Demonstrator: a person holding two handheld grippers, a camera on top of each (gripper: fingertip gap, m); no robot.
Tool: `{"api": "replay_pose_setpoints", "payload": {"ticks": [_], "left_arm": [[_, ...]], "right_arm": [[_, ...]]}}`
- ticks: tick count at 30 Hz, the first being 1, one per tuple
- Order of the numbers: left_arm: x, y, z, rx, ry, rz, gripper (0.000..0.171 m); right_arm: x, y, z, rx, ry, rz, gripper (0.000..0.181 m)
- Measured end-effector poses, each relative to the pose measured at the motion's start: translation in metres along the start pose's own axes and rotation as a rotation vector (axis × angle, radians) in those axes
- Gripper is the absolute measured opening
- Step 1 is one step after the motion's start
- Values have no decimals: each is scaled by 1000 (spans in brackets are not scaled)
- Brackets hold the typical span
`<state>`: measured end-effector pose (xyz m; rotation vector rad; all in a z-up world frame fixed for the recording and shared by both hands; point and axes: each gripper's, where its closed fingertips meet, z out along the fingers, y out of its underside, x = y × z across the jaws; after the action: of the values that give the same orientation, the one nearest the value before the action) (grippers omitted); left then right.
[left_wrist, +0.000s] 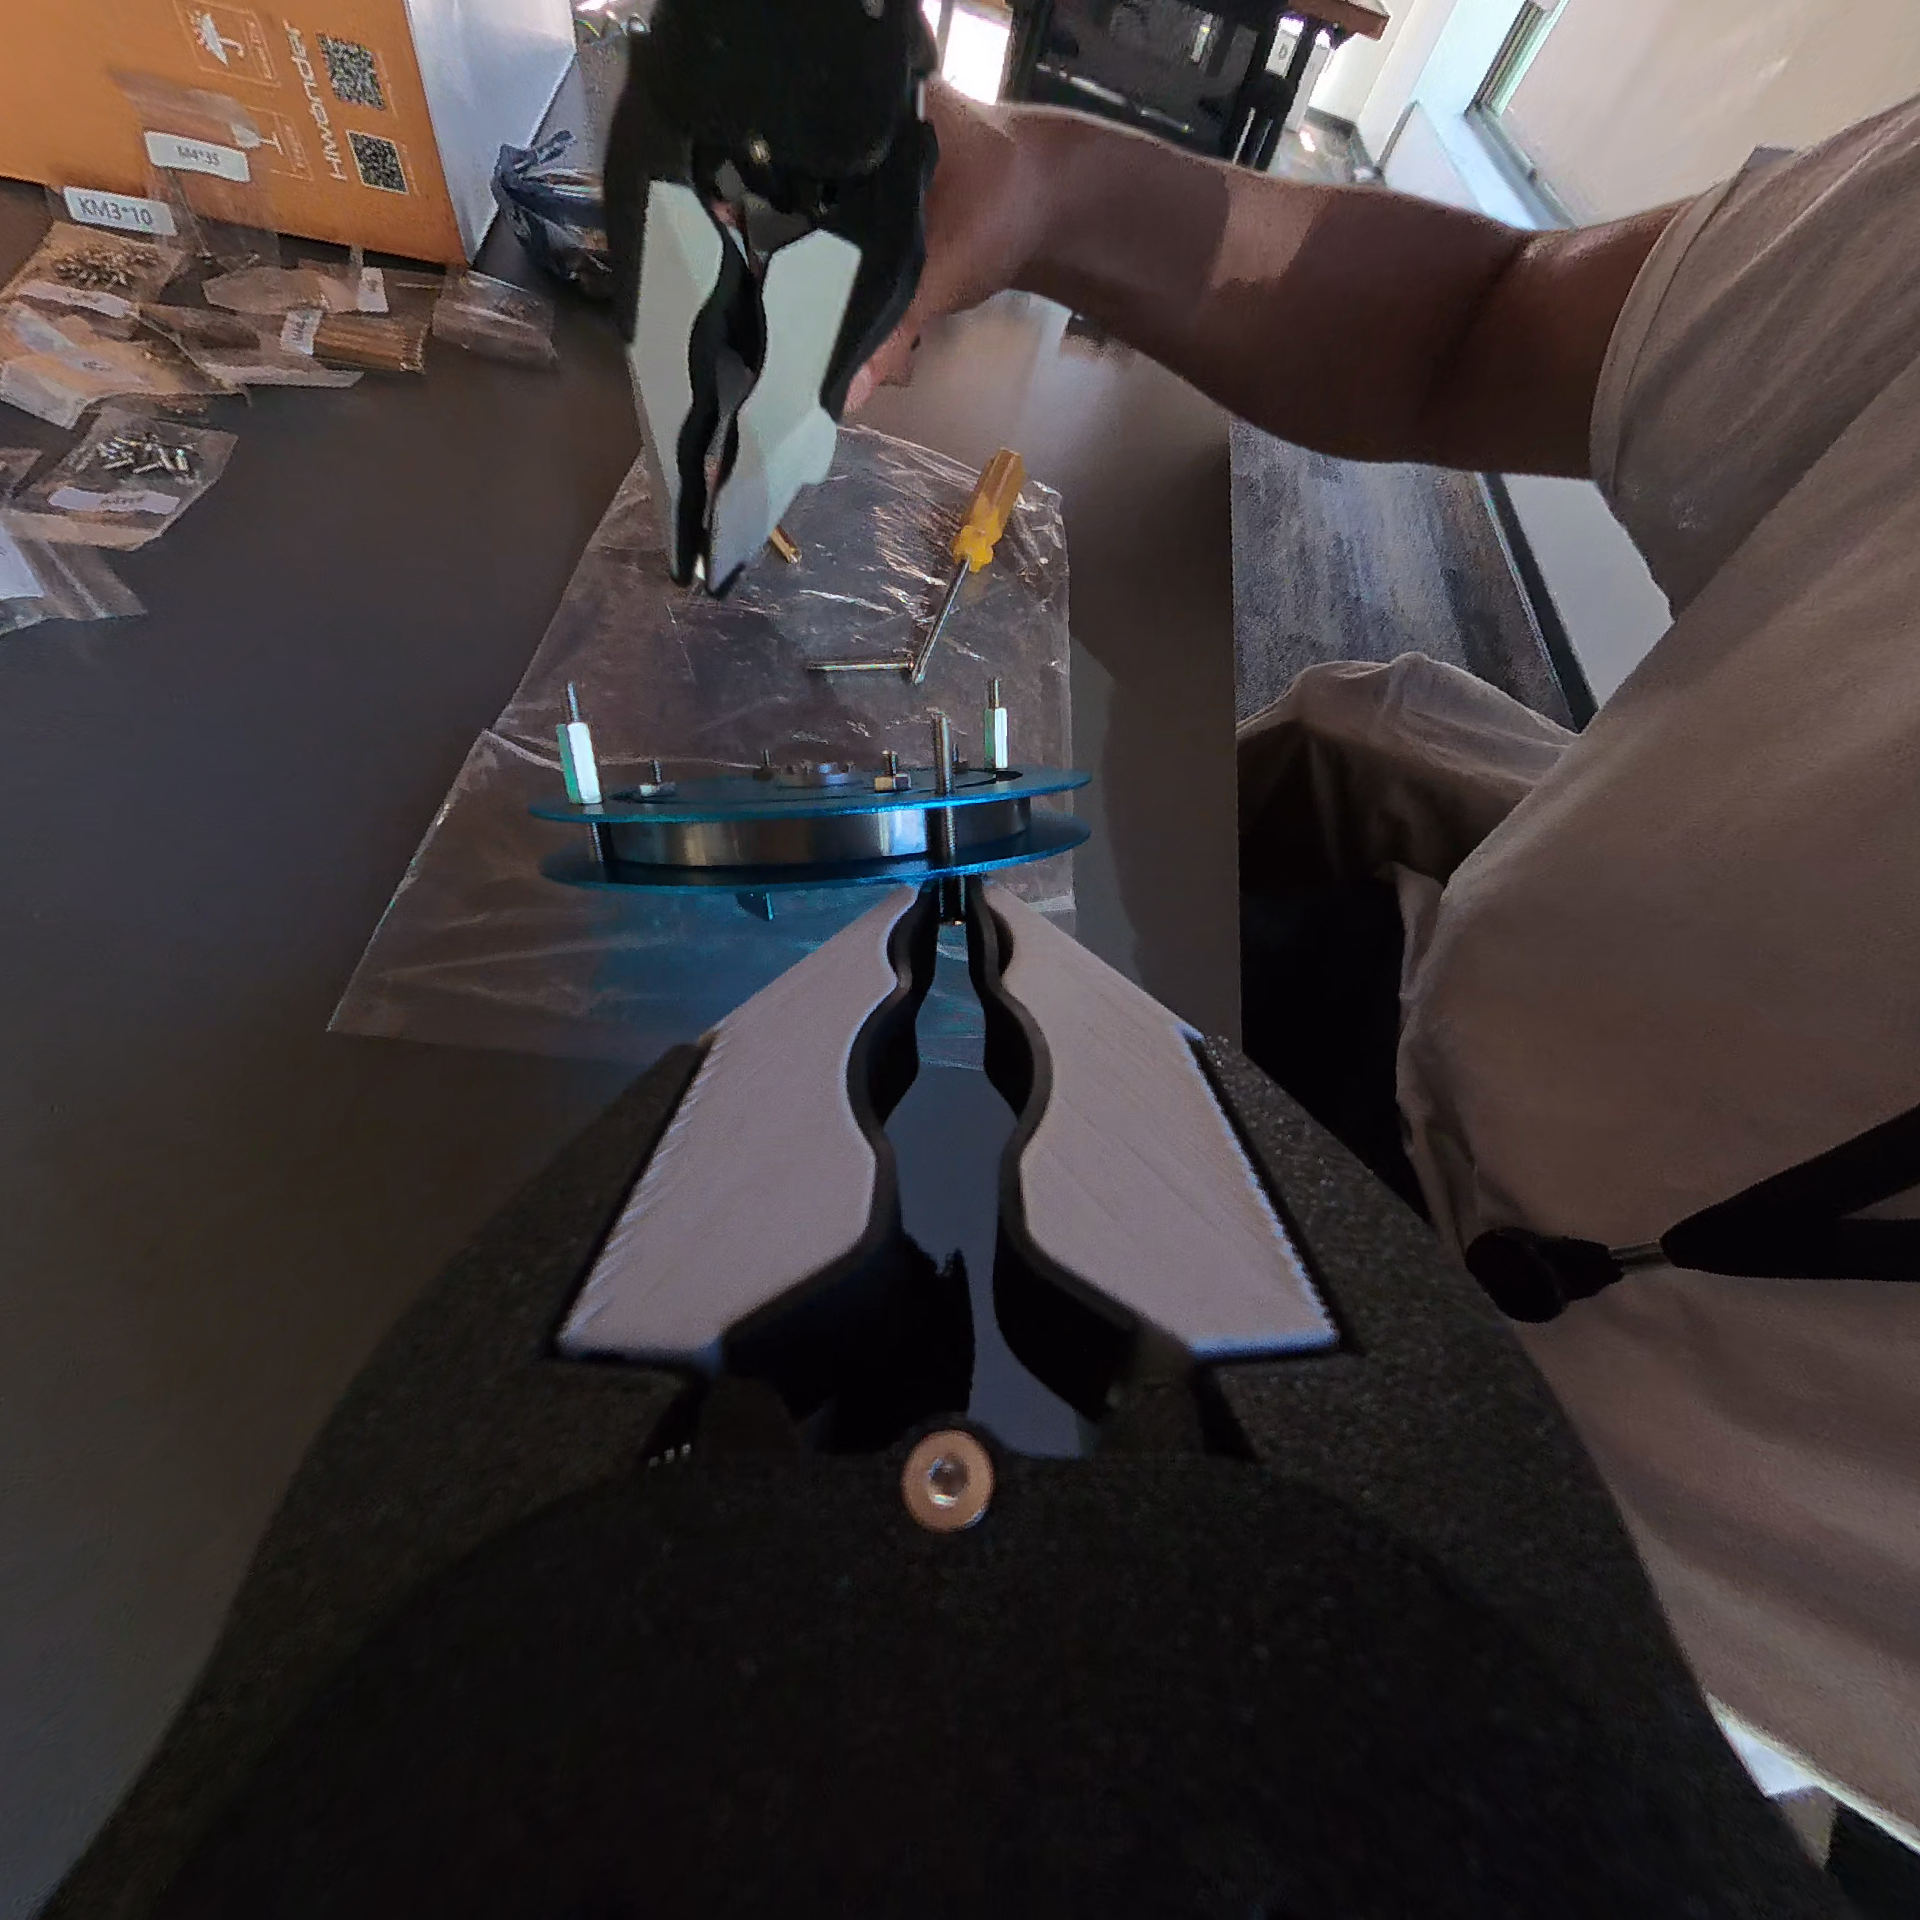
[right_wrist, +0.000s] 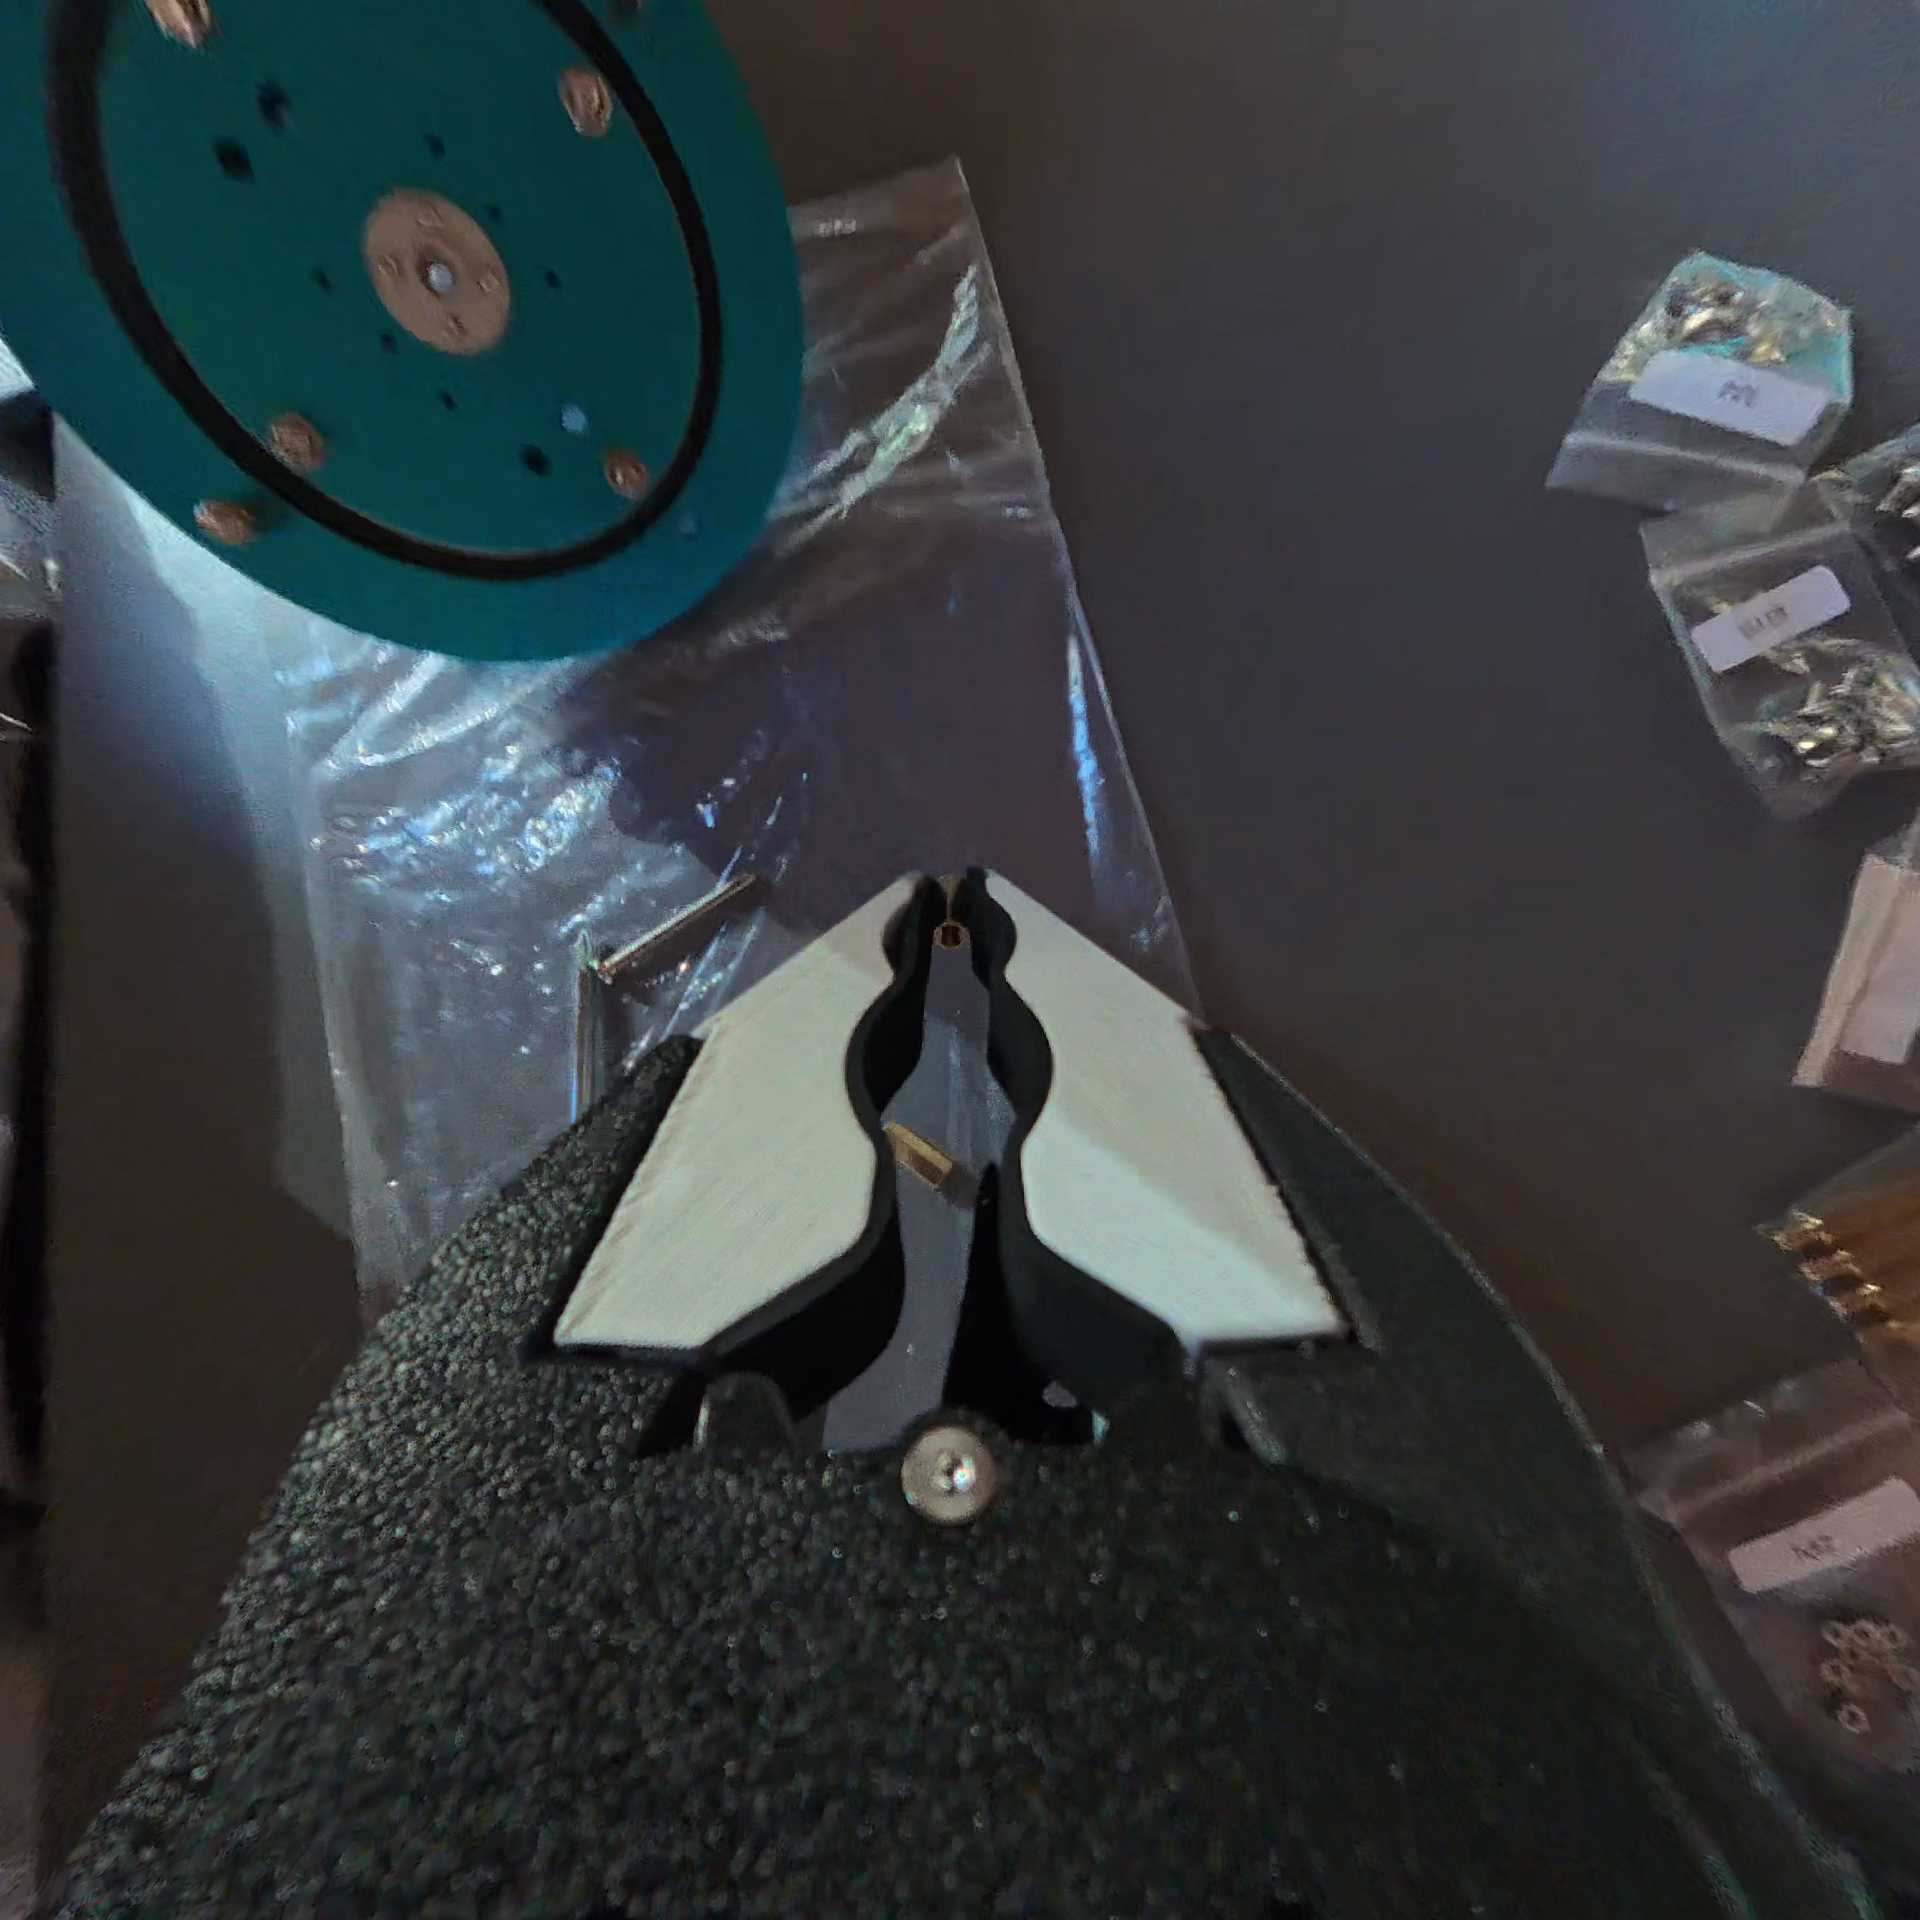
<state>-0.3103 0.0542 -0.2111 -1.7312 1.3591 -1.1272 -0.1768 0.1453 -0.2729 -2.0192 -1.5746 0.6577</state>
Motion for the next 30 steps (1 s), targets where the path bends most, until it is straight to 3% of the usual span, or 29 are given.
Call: {"api": "replay_pose_setpoints", "payload": {"ticks": [4,6,10,12,15,18,23,30], "left_arm": [[-2,-1,-1,-7,-23,-7,4],[-4,-2,-2,-2,-32,-25,4],[-4,-3,-1,17,-38,-53,4],[-2,-4,-1,29,-34,-69,4],[0,-7,2,47,-27,-105,4],[0,-12,3,53,-36,-134,4],[3,-17,7,45,-44,-167,3],[1,-32,10,89,-61,-173,4]], "right_arm": [[-2,5,5,4,20,-22,9],[-3,0,0,13,42,0,23],[-58,-56,-18,213,107,-85,35],[-96,-75,-10,289,157,-102,54],[-116,-85,6,323,410,-153,54],[-116,-91,9,334,627,-203,41],[-103,-86,29,224,706,-196,30],[-88,-88,8,149,849,-302,15]]}}
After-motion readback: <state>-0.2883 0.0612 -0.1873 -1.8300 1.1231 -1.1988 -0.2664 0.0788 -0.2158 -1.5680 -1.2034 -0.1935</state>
